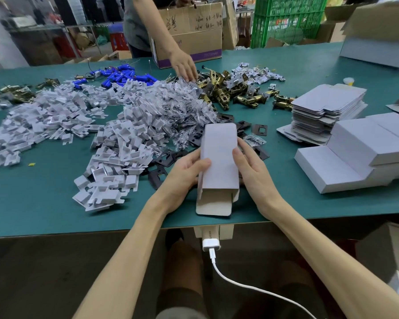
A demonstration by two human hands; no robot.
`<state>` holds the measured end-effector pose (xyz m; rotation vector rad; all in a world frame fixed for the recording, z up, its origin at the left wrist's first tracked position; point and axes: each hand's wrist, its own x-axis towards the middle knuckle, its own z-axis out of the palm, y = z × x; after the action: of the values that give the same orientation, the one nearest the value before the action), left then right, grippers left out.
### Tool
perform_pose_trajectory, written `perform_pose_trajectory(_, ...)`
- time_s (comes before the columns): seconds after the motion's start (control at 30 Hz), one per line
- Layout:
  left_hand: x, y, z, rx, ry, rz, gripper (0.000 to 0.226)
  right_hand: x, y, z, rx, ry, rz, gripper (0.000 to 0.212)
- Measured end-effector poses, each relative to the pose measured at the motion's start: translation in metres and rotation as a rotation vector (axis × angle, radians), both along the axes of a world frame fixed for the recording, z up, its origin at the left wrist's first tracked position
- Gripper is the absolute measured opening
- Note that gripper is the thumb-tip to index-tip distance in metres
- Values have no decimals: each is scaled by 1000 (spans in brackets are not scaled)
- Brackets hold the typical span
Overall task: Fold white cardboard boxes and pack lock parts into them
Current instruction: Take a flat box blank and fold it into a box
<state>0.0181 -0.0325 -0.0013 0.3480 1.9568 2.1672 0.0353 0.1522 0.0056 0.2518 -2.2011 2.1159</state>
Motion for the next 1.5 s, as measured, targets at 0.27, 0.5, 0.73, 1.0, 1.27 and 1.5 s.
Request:
perform_pose_trajectory(0.27,1,2,1,32,-18,42,57,-1,-2,-2,55,-15,-26,43)
perform_pose_trajectory(0.5,0,2,-2,-3,5,31,39,-1,1,-4,34,-6,-53,40)
perform_pose_trajectory(0.73,2,1,-1,-28,-6,91,28,-1,2,-5,-4,-18,-19,23)
perform_pose_trajectory(1.0,0,1,-2,12,-90,207,35,1,4,-6,-56,-36,31,17)
perform_pose_trajectory(1.27,1,2,-2,-3,-98,182,41,1,4,-6,-33,-25,-12,18)
perform_pose_trajectory(1.5,-1,-1,-4,65,8,71,41,2,5,-5,-51,-25,-4,18)
